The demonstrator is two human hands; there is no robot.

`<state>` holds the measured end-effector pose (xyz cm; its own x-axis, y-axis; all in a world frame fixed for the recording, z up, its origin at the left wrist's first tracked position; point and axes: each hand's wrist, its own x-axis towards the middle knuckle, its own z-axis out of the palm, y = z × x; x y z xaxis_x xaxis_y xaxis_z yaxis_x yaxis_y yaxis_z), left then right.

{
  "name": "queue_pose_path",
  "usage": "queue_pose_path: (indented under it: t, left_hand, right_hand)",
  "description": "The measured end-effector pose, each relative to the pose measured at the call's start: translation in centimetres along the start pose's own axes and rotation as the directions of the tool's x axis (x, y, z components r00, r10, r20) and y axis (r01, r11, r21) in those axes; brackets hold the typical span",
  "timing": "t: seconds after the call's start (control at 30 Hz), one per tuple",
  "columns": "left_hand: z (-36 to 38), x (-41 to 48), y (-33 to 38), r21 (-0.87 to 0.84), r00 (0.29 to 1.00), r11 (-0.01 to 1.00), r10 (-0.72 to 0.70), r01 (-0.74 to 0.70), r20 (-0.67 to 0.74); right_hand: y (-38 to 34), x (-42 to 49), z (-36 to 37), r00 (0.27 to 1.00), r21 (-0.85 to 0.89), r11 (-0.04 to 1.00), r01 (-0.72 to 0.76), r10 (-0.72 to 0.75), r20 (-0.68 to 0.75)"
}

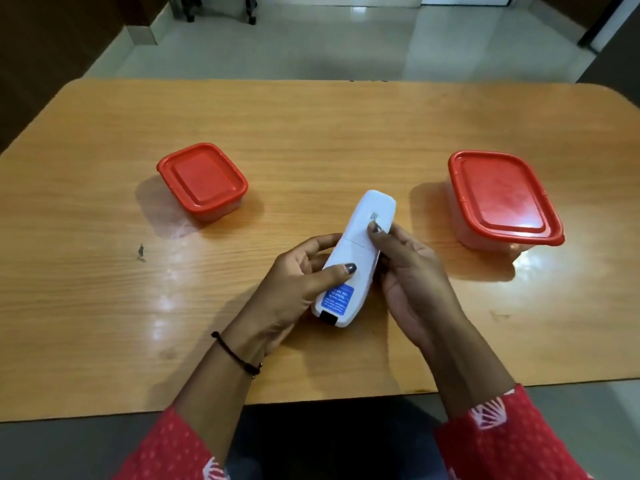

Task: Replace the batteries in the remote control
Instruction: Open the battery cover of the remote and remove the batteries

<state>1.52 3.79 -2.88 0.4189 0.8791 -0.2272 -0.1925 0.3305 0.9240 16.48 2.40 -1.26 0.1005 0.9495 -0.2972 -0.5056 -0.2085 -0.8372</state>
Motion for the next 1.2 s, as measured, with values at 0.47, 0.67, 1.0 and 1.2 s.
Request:
queue_pose_path:
  t: [0.47, 0.67, 1.0, 1.2]
  left_hand:
    - [2.7, -0.6, -1.4, 0.38, 0.951, 0.89, 0.3, -0.252, -0.072]
    - [3.3, -0.7, -1.8, 0.427, 0.937, 0.866, 0.333, -0.262, -0.101]
    - [2.4, -0.3, -1.7, 0.275, 0.96, 0.937, 0.255, -0.215, -0.118]
    - [3.2, -0.5, -2.2, 0.422, 0.947, 0.878, 0.301, -0.228, -0.116]
  right_hand:
    - [0.7, 0.3, 0.7, 0.998, -0.086, 0.995, 0.042, -0.046, -0.049]
    - [0.7, 0.2, 0.8, 0.994, -0.078, 0.996, 0.034, -0.042, -0.1]
    - [0.3, 0.1, 0.3, 0.997, -0.038, 0.999, -0.013, 0.016, 0.079]
    - [0.8, -0.1, 1.1, 0.993, -0.012, 1.0, -0.009, 0.008, -0.114]
